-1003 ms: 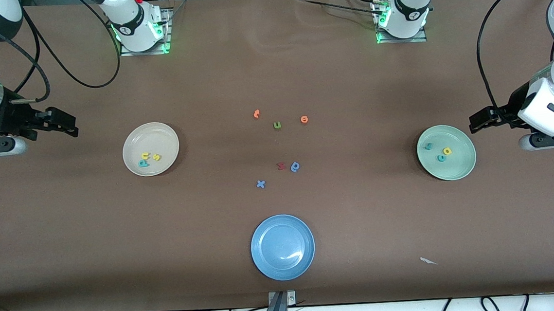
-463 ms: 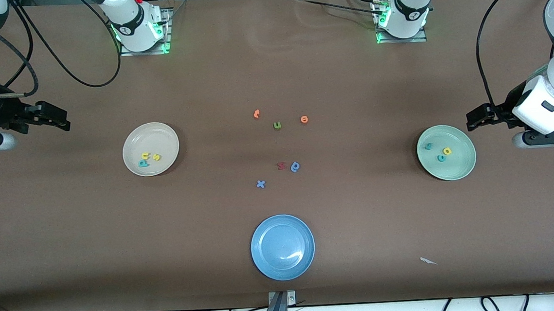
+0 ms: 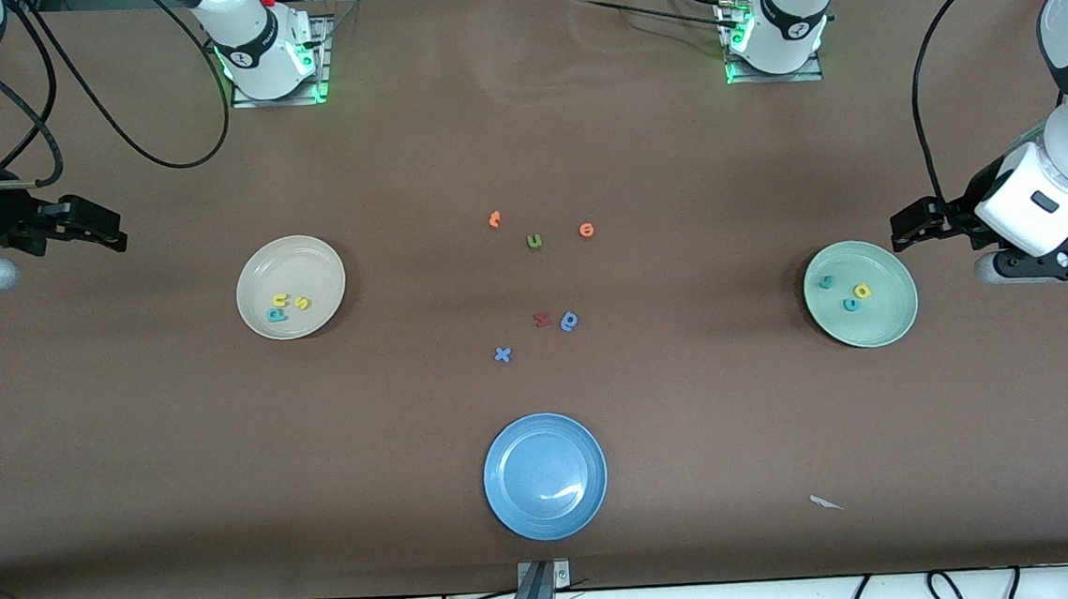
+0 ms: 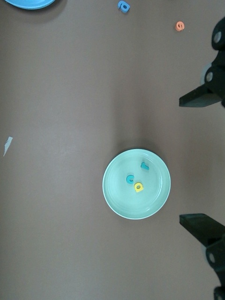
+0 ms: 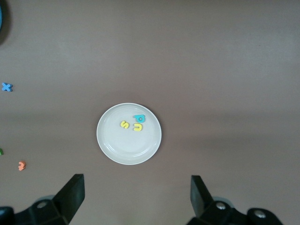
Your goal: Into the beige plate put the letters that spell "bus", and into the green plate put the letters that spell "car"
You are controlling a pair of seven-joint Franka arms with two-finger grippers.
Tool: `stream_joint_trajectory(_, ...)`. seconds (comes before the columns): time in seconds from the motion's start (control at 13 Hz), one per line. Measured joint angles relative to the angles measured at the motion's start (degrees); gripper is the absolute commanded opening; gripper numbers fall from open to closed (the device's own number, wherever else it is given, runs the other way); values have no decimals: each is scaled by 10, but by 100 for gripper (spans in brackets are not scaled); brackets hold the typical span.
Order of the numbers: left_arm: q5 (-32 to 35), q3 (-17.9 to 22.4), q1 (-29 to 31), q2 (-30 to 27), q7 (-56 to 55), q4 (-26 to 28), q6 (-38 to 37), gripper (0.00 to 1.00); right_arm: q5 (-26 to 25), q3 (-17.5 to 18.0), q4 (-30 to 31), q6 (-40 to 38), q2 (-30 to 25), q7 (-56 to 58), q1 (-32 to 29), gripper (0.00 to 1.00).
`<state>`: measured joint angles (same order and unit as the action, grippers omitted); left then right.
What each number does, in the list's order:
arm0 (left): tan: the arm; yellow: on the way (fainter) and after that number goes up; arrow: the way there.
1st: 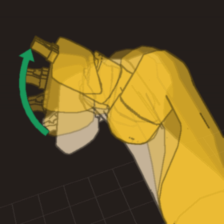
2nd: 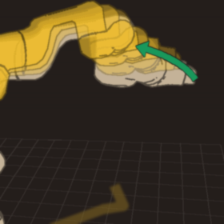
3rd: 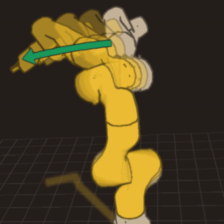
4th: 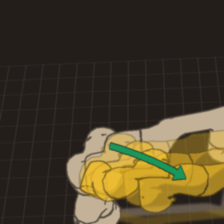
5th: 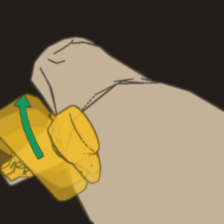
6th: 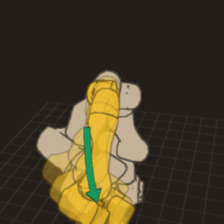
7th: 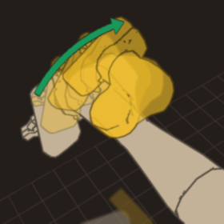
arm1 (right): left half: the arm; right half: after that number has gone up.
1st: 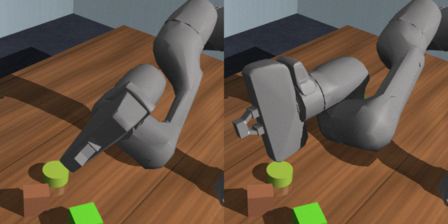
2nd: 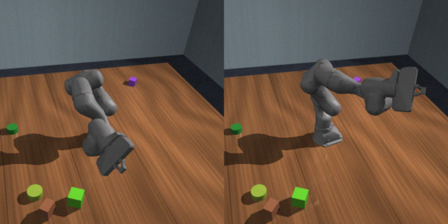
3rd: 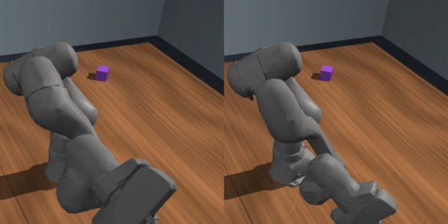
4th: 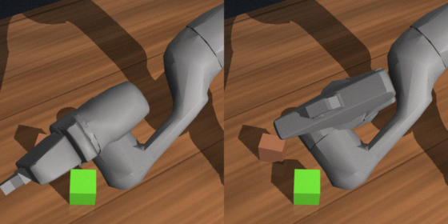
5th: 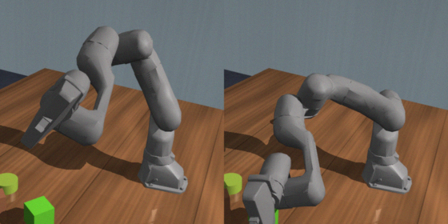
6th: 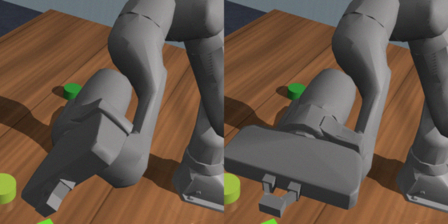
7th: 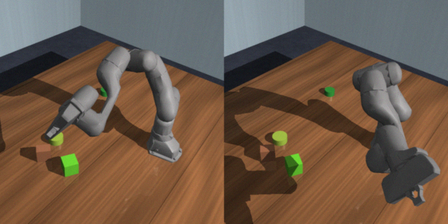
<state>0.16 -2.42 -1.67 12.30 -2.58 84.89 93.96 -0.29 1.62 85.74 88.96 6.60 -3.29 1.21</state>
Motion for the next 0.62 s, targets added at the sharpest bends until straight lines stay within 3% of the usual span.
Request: stream_joint_trajectory(0.62, 0, -12, -2, 0, 1, -6, 0, 100, -12, -2, -5, -13, 0, 0, 2, 100)
